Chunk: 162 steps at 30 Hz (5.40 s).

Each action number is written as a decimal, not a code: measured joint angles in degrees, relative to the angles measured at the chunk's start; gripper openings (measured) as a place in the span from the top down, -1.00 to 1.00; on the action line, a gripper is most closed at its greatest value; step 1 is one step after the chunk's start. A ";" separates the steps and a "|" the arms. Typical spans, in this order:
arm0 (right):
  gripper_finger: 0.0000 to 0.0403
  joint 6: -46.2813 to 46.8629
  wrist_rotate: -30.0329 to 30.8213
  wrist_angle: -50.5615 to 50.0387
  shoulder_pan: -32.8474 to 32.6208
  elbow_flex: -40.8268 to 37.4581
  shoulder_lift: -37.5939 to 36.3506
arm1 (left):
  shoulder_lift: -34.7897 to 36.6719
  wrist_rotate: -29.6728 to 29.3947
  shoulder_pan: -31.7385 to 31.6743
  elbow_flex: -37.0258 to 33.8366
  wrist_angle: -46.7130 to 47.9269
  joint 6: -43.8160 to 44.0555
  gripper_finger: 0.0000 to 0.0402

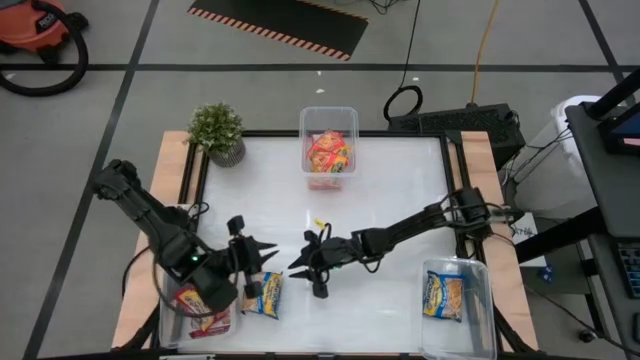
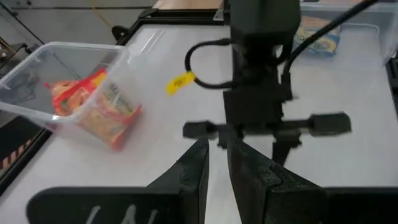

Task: Sort Maruchan noodles
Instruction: Put the blue noodle pack into the bottom right transparent bin

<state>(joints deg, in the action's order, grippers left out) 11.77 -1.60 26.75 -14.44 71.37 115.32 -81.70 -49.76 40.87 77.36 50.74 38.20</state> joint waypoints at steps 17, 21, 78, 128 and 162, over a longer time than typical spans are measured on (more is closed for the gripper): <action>0.07 -5.00 2.90 12.09 -0.24 2.07 13.84 | -0.08 4.80 -3.68 -7.89 -10.14 -7.59 0.68; -0.02 -7.59 2.83 14.80 -0.26 2.78 15.51 | -0.08 4.79 -3.68 -7.89 -10.22 -7.94 0.68; 0.95 -17.50 -9.07 17.16 1.73 5.35 16.50 | -0.04 4.90 -4.10 -7.89 -16.07 -6.38 0.68; 1.00 -21.21 13.94 -21.36 -11.59 -25.42 -54.39 | -9.18 22.75 -14.32 -7.85 -34.80 -18.55 0.67; 1.00 18.27 28.32 -67.45 -27.42 -7.94 -64.14 | -9.06 24.81 -17.06 -7.87 -25.25 -18.18 0.68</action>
<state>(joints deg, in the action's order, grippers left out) 30.04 26.72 -40.70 -41.86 63.43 51.18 -90.76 -24.95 23.81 69.49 25.50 20.02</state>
